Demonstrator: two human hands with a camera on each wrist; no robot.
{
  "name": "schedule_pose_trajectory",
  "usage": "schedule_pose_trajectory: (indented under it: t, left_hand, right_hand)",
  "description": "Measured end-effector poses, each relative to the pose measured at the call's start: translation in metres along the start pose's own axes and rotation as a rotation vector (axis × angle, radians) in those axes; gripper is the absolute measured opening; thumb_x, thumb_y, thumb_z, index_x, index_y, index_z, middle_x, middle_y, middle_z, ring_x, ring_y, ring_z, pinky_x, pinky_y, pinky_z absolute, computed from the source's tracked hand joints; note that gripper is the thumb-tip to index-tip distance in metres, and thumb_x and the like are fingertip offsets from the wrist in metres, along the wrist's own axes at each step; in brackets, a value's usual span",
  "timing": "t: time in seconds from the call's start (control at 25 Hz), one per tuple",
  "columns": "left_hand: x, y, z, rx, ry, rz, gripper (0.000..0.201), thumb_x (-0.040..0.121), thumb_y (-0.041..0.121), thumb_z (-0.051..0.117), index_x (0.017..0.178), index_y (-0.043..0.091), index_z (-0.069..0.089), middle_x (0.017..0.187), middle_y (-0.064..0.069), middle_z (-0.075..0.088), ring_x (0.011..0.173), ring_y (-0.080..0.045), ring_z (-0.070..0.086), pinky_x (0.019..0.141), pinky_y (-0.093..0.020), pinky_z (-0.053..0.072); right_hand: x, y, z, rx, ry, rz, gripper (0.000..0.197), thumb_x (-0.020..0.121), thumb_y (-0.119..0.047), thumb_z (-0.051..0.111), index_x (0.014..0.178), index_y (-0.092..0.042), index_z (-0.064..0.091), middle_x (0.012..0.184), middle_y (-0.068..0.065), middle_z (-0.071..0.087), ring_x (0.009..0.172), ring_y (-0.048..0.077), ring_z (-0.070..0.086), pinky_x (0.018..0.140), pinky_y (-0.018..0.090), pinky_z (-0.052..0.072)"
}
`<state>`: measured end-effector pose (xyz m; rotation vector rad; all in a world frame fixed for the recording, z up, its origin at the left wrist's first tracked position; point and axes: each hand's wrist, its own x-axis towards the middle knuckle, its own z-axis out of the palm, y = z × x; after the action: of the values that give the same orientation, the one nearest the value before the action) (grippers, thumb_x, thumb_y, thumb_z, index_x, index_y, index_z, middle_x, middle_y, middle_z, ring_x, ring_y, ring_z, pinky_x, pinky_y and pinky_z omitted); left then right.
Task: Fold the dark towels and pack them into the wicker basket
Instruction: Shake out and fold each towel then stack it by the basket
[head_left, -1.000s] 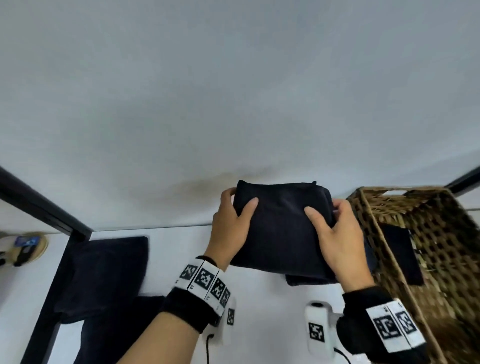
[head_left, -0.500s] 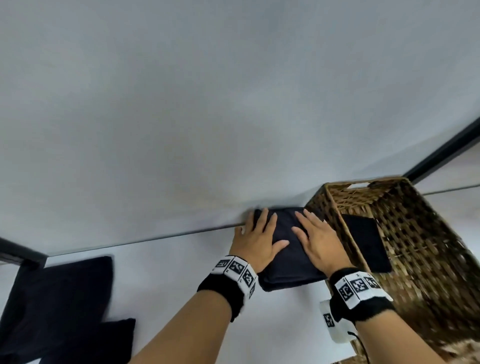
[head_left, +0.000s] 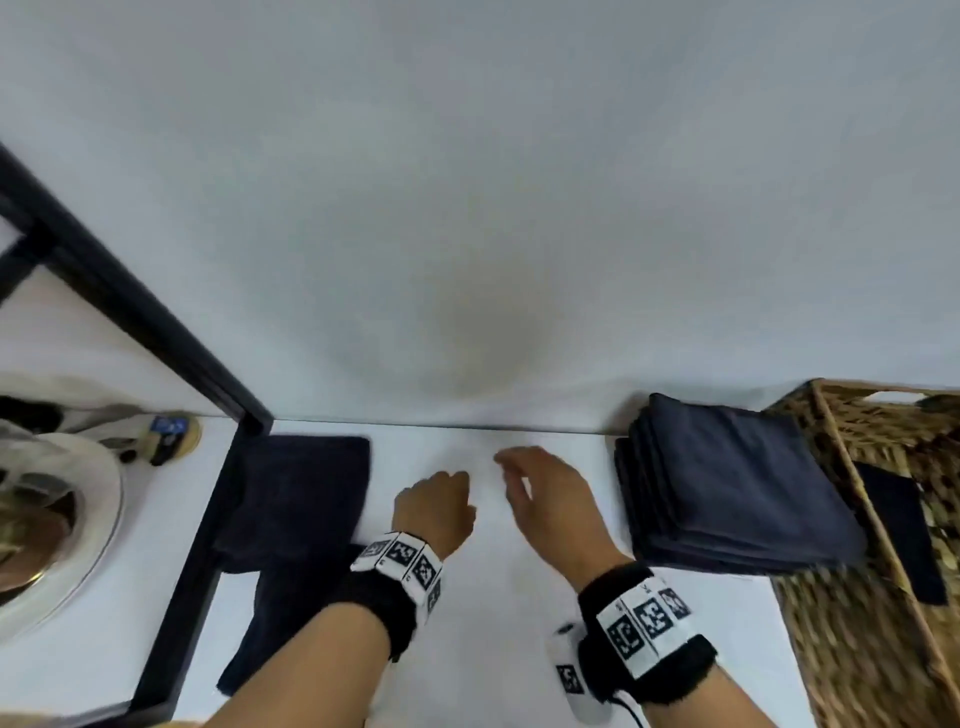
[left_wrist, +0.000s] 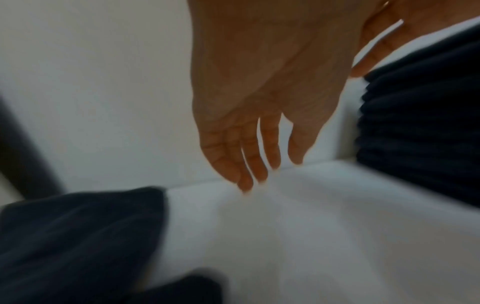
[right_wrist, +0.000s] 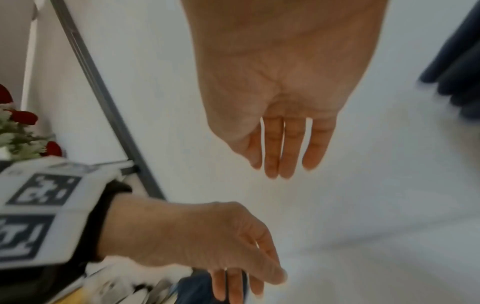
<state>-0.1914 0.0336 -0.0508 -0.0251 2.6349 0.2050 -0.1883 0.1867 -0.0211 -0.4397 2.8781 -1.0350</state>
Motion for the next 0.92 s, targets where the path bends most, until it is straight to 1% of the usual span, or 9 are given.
schedule_pose_trajectory:
  t: [0.12, 0.2, 0.28, 0.4, 0.48, 0.6, 0.68, 0.76, 0.92]
  left_hand:
    - [-0.032, -0.066, 0.031, 0.082, -0.149, -0.137, 0.047, 0.09, 0.039, 0.057, 0.13, 0.016, 0.045, 0.128, -0.006, 0.049, 0.113, -0.027, 0.057, 0.083, -0.035, 0.046]
    - [-0.047, -0.093, 0.051, 0.077, -0.14, -0.137, 0.048, 0.087, 0.029, 0.063, 0.13, 0.014, 0.045, 0.129, -0.007, 0.045, 0.112, -0.028, 0.055, 0.081, -0.036, 0.047]
    - [-0.053, -0.107, 0.063, 0.093, -0.064, -0.094, 0.037, 0.089, 0.021, 0.061, 0.124, 0.012, 0.05, 0.127, -0.006, 0.047, 0.112, -0.027, 0.054, 0.081, -0.037, 0.049]
    - [-0.058, -0.114, 0.064, 0.131, 0.031, -0.005, 0.026, 0.092, 0.015, 0.052, 0.118, 0.014, 0.057, 0.121, -0.003, 0.053, 0.113, -0.024, 0.05, 0.085, -0.036, 0.046]
    - [-0.065, -0.119, 0.051, 0.07, 0.063, 0.062, 0.025, 0.091, 0.024, 0.05, 0.113, 0.016, 0.059, 0.114, -0.003, 0.057, 0.111, -0.024, 0.048, 0.082, -0.033, 0.039]
    - [-0.08, -0.125, 0.011, -0.086, 0.123, 0.132, 0.026, 0.091, 0.035, 0.049, 0.108, 0.017, 0.055, 0.102, -0.004, 0.061, 0.102, -0.024, 0.053, 0.081, -0.032, 0.031]
    - [-0.089, -0.125, -0.021, -0.192, 0.178, 0.182, 0.02, 0.092, 0.035, 0.048, 0.104, 0.019, 0.051, 0.095, -0.001, 0.064, 0.093, -0.023, 0.058, 0.088, -0.035, 0.038]
    - [-0.095, -0.115, -0.054, -0.368, 0.224, 0.171, 0.014, 0.093, 0.035, 0.049, 0.096, 0.022, 0.045, 0.087, -0.003, 0.064, 0.083, -0.026, 0.061, 0.082, -0.04, 0.047]
    - [-0.113, -0.077, -0.122, -0.702, 0.408, 0.134, 0.021, 0.095, 0.036, 0.052, 0.092, 0.016, 0.047, 0.08, -0.001, 0.059, 0.081, -0.026, 0.057, 0.078, -0.04, 0.048]
  right_hand:
    - [-0.012, -0.03, 0.098, 0.073, -0.405, 0.08, 0.033, 0.096, -0.017, 0.046, 0.127, -0.019, 0.058, 0.122, 0.003, 0.063, 0.109, 0.022, 0.059, 0.097, 0.034, 0.044]
    - [-0.023, -0.043, 0.142, 0.12, -0.543, 0.106, 0.036, 0.092, -0.01, 0.046, 0.125, -0.017, 0.058, 0.122, 0.005, 0.063, 0.11, 0.024, 0.059, 0.095, 0.034, 0.044]
    - [-0.031, -0.051, 0.171, 0.119, -0.572, 0.121, 0.029, 0.089, -0.009, 0.046, 0.115, -0.015, 0.059, 0.114, 0.006, 0.063, 0.105, 0.025, 0.06, 0.089, 0.035, 0.047]
    - [-0.032, -0.056, 0.182, 0.089, -0.514, 0.17, 0.022, 0.09, -0.01, 0.047, 0.11, -0.012, 0.056, 0.103, 0.004, 0.053, 0.097, 0.025, 0.058, 0.082, 0.032, 0.046]
    - [-0.028, -0.062, 0.17, 0.059, -0.462, 0.137, 0.02, 0.088, -0.008, 0.048, 0.105, -0.01, 0.06, 0.095, 0.003, 0.049, 0.091, 0.023, 0.055, 0.081, 0.032, 0.045]
    - [-0.023, -0.08, 0.13, 0.206, -0.354, 0.114, 0.021, 0.089, -0.016, 0.057, 0.11, -0.016, 0.061, 0.106, -0.001, 0.057, 0.098, 0.015, 0.054, 0.089, 0.028, 0.046]
    - [-0.022, -0.096, 0.093, 0.346, -0.312, 0.16, 0.039, 0.088, -0.026, 0.064, 0.125, -0.024, 0.05, 0.115, -0.011, 0.054, 0.105, 0.008, 0.054, 0.092, 0.022, 0.045]
    - [-0.023, -0.112, 0.059, 0.372, -0.207, 0.157, 0.049, 0.086, -0.028, 0.067, 0.13, -0.028, 0.045, 0.118, -0.015, 0.051, 0.107, 0.005, 0.054, 0.09, 0.02, 0.043]
    - [-0.033, -0.147, -0.007, 0.313, 0.129, 0.021, 0.028, 0.084, -0.028, 0.07, 0.105, -0.032, 0.051, 0.103, -0.014, 0.054, 0.091, 0.0, 0.055, 0.077, 0.021, 0.045]
